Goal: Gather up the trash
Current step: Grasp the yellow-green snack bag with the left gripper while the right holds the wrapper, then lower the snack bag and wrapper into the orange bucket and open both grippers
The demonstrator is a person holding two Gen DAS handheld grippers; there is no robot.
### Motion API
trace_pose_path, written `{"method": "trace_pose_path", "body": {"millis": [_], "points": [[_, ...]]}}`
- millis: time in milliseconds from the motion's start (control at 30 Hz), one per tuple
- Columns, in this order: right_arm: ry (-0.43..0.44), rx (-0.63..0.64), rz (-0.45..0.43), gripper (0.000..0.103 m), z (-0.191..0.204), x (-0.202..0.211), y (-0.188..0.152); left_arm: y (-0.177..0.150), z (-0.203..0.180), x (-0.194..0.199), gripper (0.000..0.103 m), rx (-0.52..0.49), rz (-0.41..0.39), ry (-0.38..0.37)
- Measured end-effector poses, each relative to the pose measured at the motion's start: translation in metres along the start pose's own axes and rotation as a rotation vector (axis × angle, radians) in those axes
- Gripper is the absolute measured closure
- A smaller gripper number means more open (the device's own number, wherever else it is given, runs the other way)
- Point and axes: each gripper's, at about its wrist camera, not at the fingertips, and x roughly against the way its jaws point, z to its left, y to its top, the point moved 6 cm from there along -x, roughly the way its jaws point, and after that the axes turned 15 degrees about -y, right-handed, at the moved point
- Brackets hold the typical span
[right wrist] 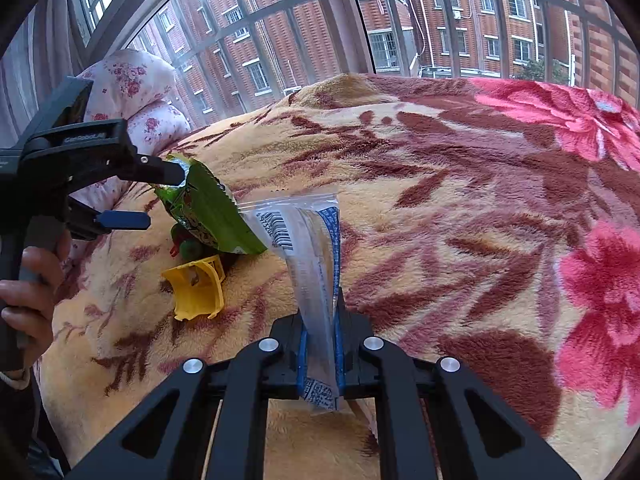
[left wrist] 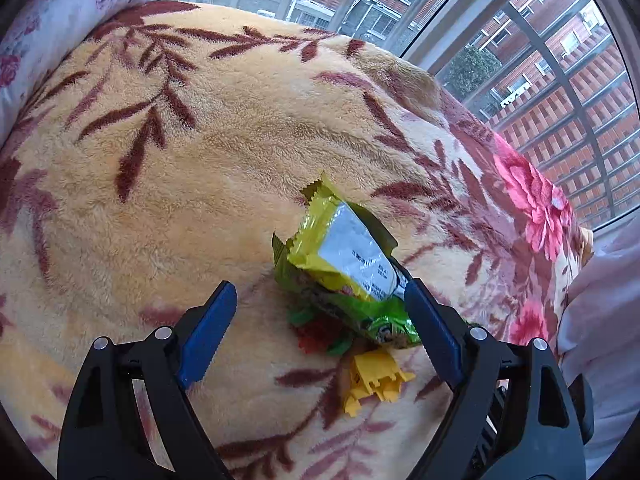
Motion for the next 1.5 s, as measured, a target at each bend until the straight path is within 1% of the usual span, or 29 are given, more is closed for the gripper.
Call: {"method": "trace_pose_path", "body": {"millis": [100, 300, 333, 367, 433, 500, 567, 633, 767, 933, 1067, 1167, 1300, 1500], "points": [[0.019, -0.016, 0.007, 0.093, -0.002, -0.001, -0.001, 0.006, -0.001, -0.009, 0.019, 0.006, -0.010, -0.005], [0.035, -0.040, 0.021, 0.093, -0.005, -0.006, -0.001, 0.015, -0.003, -0.031, 0.020, -0.012, 0.000, 0.004], [0.036, -0.042, 0.021, 0.093, -0.006, -0.006, -0.001, 0.017, -0.003, -0.034, 0.025, -0.019, 0.001, 0.000], [0.036, -0.044, 0.020, 0.093, -0.006, -0.007, -0.001, 0.018, -0.004, -0.037, 0.037, -0.028, 0.007, -0.001], [0.036, -0.047, 0.019, 0.093, -0.007, -0.007, -0.001, 0.019, -0.007, -0.042, 0.040, -0.051, 0.019, 0.007], [0.035, -0.050, 0.018, 0.093, -0.008, -0.007, -0.001, 0.021, -0.010, -0.041, 0.046, -0.082, 0.007, 0.015], [0.036, -0.053, 0.016, 0.093, -0.009, -0.006, -0.001, 0.022, -0.014, -0.039, 0.052, -0.108, 0.007, 0.006], [0.037, -0.057, 0.015, 0.093, -0.009, -0.006, -0.001, 0.023, -0.022, -0.035, 0.055, -0.133, 0.001, -0.017], [0.039, -0.068, 0.016, 0.093, -0.011, -0.006, -0.002, 0.025, -0.040, -0.019, 0.058, -0.192, -0.035, -0.035], [0.040, -0.082, 0.008, 0.093, -0.013, -0.004, -0.002, 0.019, -0.056, 0.010, 0.059, -0.260, -0.076, -0.027], [0.016, -0.088, 0.000, 0.093, -0.015, -0.001, -0.003, -0.002, -0.059, 0.038, 0.059, -0.302, -0.097, 0.012], [-0.020, -0.083, -0.012, 0.093, -0.012, 0.009, -0.004, -0.026, -0.055, 0.061, 0.059, -0.357, -0.109, 0.065], [-0.014, -0.095, -0.027, 0.093, -0.001, 0.039, -0.014, -0.062, -0.051, 0.097, 0.059, -0.430, -0.143, 0.106], [0.003, -0.063, -0.043, 0.093, 0.030, 0.102, -0.047, -0.122, -0.052, 0.145, 0.059, -0.520, -0.179, 0.137]]}}
